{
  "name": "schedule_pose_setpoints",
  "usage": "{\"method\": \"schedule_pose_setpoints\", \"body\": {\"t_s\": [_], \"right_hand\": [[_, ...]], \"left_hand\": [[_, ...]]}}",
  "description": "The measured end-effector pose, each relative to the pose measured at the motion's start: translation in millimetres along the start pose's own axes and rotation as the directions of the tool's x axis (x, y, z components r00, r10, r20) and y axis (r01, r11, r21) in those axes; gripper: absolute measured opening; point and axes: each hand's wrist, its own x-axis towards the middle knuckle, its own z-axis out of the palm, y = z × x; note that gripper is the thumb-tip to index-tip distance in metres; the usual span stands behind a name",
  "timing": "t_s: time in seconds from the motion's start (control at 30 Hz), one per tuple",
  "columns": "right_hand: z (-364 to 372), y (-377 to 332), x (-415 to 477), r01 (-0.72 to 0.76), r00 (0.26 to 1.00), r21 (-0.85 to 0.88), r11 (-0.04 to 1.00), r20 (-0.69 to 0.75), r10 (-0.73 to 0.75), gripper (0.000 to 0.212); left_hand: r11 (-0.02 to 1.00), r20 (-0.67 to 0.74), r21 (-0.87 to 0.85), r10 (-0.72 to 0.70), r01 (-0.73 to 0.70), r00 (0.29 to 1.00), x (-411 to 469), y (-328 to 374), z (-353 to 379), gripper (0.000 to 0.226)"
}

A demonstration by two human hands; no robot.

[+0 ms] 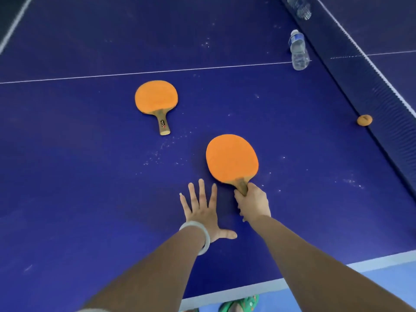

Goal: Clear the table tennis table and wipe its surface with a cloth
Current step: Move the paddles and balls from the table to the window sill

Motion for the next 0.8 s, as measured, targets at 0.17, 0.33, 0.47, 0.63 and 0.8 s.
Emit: {"method": "schedule_pose_setpoints", "body": {"t_s": [0.17, 0.33, 0.47, 0.63, 0.8], "right_hand": [[14, -36, 24, 0.008, 0.999, 0.118, 0.993, 0.037, -0.013, 0.015], [29, -65, 48, 0.058, 0.998, 0.212, 0.976, -0.009, -0.058, 0.010], [44, -82, 71, 0.176, 0.979, 0.106, 0.979, -0.125, -0.163, 0.019], [63, -85, 93, 0.270, 0.925, -0.098, 0.958, -0.249, -0.286, 0.025], [71, -79, 100, 0.297, 0.881, -0.184, 0.937, -0.325, -0.343, 0.031]], "left_hand": [[0.996, -0.063, -0.059, 0.067, -0.070, 0.996, -6, -9, -1, 0.133], [0.990, -0.230, -0.137, -0.013, -0.019, 0.973, -9, -53, -9, 0.122], [0.979, -0.213, -0.166, -0.149, 0.115, 0.966, 4, -87, -23, 0.126], [0.978, -0.156, -0.171, -0.149, 0.122, 0.976, 16, -97, -19, 0.129], [0.977, -0.140, -0.175, -0.147, 0.122, 0.979, 18, -97, -18, 0.129]]}}
